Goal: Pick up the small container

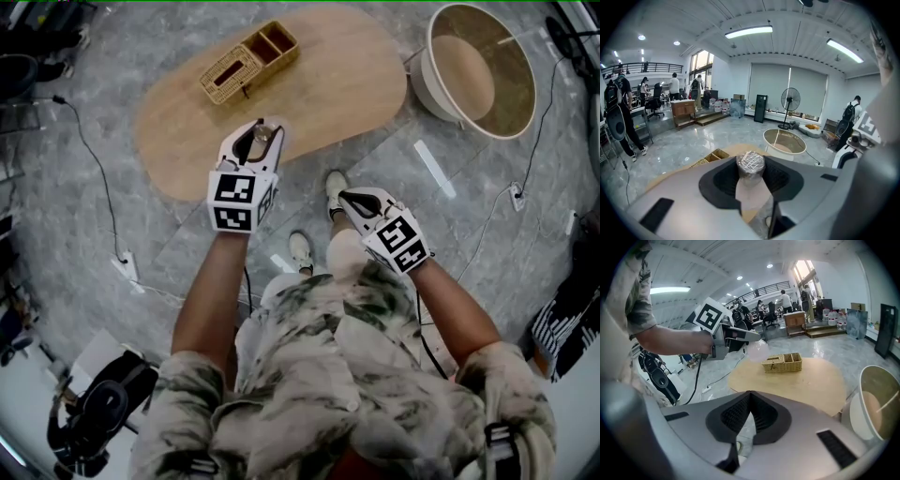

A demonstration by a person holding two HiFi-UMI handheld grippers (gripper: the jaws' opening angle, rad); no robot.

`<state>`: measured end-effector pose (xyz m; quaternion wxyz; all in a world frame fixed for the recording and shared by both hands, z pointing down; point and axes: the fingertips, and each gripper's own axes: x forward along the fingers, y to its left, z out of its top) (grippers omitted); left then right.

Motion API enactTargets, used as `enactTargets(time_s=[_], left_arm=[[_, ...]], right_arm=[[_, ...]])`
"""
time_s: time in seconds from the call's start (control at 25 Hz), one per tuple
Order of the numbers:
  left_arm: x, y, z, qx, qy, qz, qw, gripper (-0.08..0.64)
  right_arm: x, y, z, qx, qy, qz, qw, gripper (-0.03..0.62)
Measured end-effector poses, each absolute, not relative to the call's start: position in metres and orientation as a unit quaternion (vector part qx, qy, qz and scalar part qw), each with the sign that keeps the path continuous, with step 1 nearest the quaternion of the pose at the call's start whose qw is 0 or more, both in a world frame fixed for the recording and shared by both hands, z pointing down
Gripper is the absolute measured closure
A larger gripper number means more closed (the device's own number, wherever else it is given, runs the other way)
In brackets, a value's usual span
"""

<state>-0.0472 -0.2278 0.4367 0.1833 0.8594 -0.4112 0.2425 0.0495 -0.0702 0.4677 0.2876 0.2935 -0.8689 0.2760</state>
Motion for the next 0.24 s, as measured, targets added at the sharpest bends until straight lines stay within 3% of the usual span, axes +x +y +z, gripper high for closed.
enactTargets(time_s=[0.24], left_arm=[[-0.045,-0.234,0.457,0.853,-0.417,0.247,0.195,0.408]], right_arm=[[0.054,-0.083,0.478,0.289,-0.868,0.28,0.29,0.572]])
